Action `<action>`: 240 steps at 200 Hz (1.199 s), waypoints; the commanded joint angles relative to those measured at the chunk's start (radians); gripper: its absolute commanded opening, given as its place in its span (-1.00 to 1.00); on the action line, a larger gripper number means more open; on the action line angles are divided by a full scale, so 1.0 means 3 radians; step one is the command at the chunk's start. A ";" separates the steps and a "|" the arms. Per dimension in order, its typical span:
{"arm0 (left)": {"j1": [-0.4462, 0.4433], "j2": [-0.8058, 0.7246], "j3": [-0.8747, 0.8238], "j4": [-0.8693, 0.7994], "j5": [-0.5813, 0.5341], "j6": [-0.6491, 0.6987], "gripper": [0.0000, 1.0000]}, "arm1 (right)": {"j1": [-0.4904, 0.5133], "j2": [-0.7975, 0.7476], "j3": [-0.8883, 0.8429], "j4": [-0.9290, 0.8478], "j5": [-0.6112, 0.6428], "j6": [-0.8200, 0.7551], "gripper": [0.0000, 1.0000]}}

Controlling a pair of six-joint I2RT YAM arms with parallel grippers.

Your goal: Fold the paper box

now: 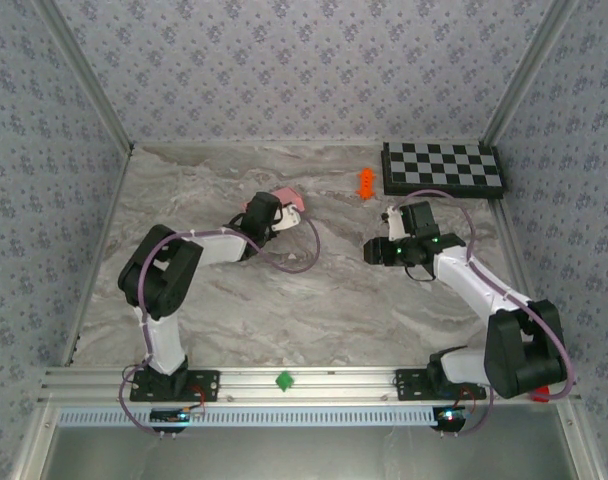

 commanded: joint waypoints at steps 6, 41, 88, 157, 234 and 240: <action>-0.0024 0.0037 -0.0030 0.0064 -0.0036 0.0019 0.25 | -0.0023 0.0050 -0.0052 0.0039 -0.0044 0.0055 0.04; -0.0026 -0.0009 -0.0040 0.0008 -0.0033 0.0030 0.46 | -0.0027 0.0067 -0.0046 0.0036 -0.0057 0.0049 0.05; -0.0033 -0.0151 -0.0005 -0.0268 0.0217 -0.0091 0.94 | -0.0033 0.0081 -0.0042 0.0038 -0.0067 0.0047 0.04; -0.0018 -0.0413 0.0207 -0.0889 0.0719 -0.0260 0.99 | -0.0047 0.0084 -0.0057 0.0040 -0.0067 0.0045 0.04; 0.0155 -0.0948 0.0326 -0.1372 0.0701 -0.1210 0.99 | -0.0113 -0.0053 -0.0029 -0.0045 0.0368 0.0038 0.04; 0.0190 -0.1011 0.0302 -0.1384 0.0701 -0.1306 0.99 | -0.0123 -0.0074 -0.0024 -0.0060 0.0416 0.0048 0.04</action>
